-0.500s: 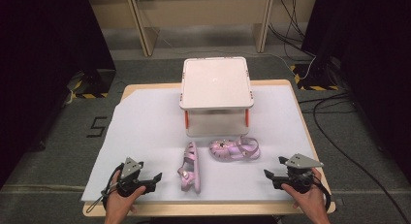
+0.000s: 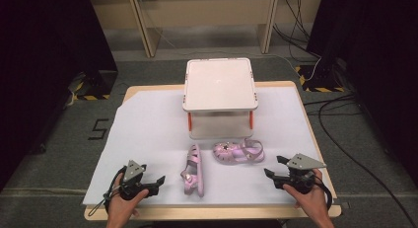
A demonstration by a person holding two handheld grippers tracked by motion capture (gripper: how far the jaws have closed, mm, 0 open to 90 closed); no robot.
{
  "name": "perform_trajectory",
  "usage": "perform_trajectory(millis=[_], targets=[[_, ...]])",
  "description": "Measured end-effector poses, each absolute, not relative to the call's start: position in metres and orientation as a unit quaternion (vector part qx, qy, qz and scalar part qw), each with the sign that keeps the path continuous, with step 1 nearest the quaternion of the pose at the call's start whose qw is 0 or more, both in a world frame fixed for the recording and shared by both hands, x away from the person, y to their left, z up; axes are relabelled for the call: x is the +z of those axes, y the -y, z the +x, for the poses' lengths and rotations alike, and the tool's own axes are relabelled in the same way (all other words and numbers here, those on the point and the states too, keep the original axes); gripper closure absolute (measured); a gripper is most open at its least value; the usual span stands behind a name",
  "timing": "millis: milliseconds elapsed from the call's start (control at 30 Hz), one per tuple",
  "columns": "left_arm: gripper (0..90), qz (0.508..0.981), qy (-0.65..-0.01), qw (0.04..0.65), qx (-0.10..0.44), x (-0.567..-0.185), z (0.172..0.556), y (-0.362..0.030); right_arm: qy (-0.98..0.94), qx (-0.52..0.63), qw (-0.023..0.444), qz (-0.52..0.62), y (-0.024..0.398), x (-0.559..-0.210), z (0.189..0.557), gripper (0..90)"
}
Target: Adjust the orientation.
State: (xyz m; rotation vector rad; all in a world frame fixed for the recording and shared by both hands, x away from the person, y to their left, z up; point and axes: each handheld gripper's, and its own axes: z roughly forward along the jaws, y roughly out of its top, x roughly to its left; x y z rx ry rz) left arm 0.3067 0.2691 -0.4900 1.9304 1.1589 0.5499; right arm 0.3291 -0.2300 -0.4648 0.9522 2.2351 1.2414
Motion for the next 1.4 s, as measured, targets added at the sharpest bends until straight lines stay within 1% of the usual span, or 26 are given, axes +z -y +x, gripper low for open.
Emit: perform_trajectory(millis=[267, 467, 600, 700, 733, 800, 867, 900, 933, 967, 1000, 1033, 1067, 1100, 1133, 1200, 1333, 1367, 1400], targets=[[15.1, 0.765, -0.456, 0.4, 0.217, -0.49, 0.307, -0.269, -0.8, 0.46, 0.216, 0.318, 0.209, -0.46, 0.338, 42.4], [15.2, 0.764, -0.456, 0.401, 0.217, -0.49, 0.307, -0.269, -0.809, 0.462, 0.218, 0.29, 0.189, -0.456, 0.352, 47.5], [15.2, 0.764, -0.455, 0.401, 0.217, -0.49, 0.307, -0.269, -0.814, 0.458, 0.215, 0.285, 0.177, -0.459, 0.366, 47.7], [15.2, 0.765, -0.455, 0.401, 0.217, -0.49, 0.308, -0.27, -0.824, 0.438, 0.219, 0.285, 0.171, -0.463, 0.379, 53.4], [15.2, 0.765, -0.455, 0.401, 0.217, -0.49, 0.308, -0.27, -0.824, 0.438, 0.219, 0.285, 0.171, -0.463, 0.379, 53.4], [15.2, 0.765, -0.455, 0.401, 0.217, -0.49, 0.308, -0.27, -0.833, 0.427, 0.208, 0.284, 0.171, -0.466, 0.381, 62.8], [15.2, 0.765, -0.455, 0.402, 0.217, -0.49, 0.308, -0.27, -0.836, 0.423, 0.206, 0.281, 0.172, -0.467, 0.38, 64.4], [15.2, 0.764, -0.455, 0.402, 0.217, -0.49, 0.308, -0.27, -0.836, 0.425, 0.201, 0.282, 0.173, -0.466, 0.379, 67.2], [15.2, 0.765, -0.454, 0.402, 0.217, -0.49, 0.308, -0.269, -0.838, 0.427, 0.193, 0.279, 0.173, -0.465, 0.378, 71.8], [15.2, 0.765, -0.455, 0.402, 0.216, -0.491, 0.308, -0.269, -0.838, 0.427, 0.193, 0.279, 0.173, -0.465, 0.378, 71.8], [15.2, 0.765, -0.455, 0.402, 0.216, -0.491, 0.308, -0.269, -0.841, 0.425, 0.192, 0.275, 0.172, -0.464, 0.377, 74.4], [15.2, 0.766, -0.455, 0.4, 0.216, -0.491, 0.308, -0.269, -0.838, 0.434, 0.178, 0.277, 0.17, -0.462, 0.374, 77.9], [15.2, 0.765, -0.455, 0.401, 0.217, -0.491, 0.308, -0.27, -0.838, 0.434, 0.178, 0.277, 0.17, -0.462, 0.374, 77.9], [15.2, 0.765, -0.455, 0.401, 0.217, -0.491, 0.308, -0.27, -0.834, 0.445, 0.159, 0.284, 0.168, -0.461, 0.371, 79.0], [15.2, 0.765, -0.455, 0.401, 0.217, -0.491, 0.308, -0.27, -0.834, 0.445, 0.159, 0.284, 0.168, -0.461, 0.371, 79.0], [15.3, 0.766, -0.455, 0.4, 0.217, -0.491, 0.308, -0.269, -0.831, 0.452, 0.132, 0.296, 0.164, -0.46, 0.365, 79.7], [15.2, 0.765, -0.455, 0.401, 0.217, -0.491, 0.308, -0.269, -0.832, 0.452, 0.117, 0.3, 0.158, -0.458, 0.356, 79.4], [15.3, 0.765, -0.455, 0.4, 0.216, -0.491, 0.308, -0.27, -0.828, 0.459, 0.1, 0.305, 0.153, -0.458, 0.351, 78.9], [15.3, 0.765, -0.455, 0.401, 0.216, -0.491, 0.308, -0.27, -0.828, 0.459, 0.1, 0.305, 0.153, -0.458, 0.351, 78.9]])
